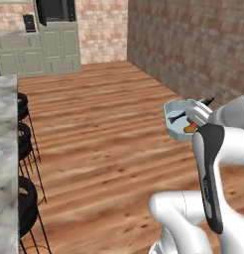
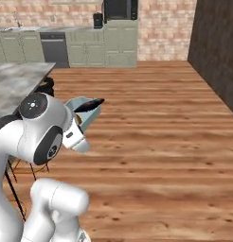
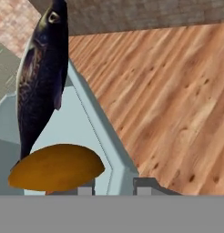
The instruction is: Place the tupperware containing the fish and mushroom meal in the microwave. Close the microwave door and press the start button to reheat the meal.
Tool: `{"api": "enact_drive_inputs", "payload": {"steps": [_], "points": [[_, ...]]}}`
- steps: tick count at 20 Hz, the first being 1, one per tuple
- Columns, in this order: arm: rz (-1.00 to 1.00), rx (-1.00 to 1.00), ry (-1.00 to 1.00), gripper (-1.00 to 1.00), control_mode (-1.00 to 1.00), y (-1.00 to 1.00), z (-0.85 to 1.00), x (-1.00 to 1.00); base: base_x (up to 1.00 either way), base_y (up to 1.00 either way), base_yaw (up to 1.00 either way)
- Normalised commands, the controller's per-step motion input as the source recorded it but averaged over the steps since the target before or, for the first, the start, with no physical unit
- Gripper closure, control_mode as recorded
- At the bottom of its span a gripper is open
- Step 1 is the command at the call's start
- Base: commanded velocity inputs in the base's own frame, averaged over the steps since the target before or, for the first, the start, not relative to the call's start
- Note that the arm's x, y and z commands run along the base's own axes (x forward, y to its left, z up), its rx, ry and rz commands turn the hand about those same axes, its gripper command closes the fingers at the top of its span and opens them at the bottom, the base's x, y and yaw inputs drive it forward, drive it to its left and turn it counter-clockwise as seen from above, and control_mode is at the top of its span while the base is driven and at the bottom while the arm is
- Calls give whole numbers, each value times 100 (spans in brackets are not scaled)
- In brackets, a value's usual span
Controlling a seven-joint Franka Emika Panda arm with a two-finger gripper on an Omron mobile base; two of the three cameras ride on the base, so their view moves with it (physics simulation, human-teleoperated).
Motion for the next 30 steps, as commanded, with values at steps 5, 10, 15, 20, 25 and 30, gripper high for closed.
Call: {"api": "enact_drive_inputs", "payload": {"steps": [5,10,15,20,25,30], "points": [[0,0,0,100,100,0,0,0,100,-39,16],[0,0,0,100,100,0,0,0,100,-49,18],[0,0,0,100,100,0,0,0,100,-56,16],[0,0,0,100,100,0,0,0,100,-53,17],[0,0,0,100,100,0,0,0,100,-51,19],[0,0,0,100,100,0,0,0,100,-45,18]]}}
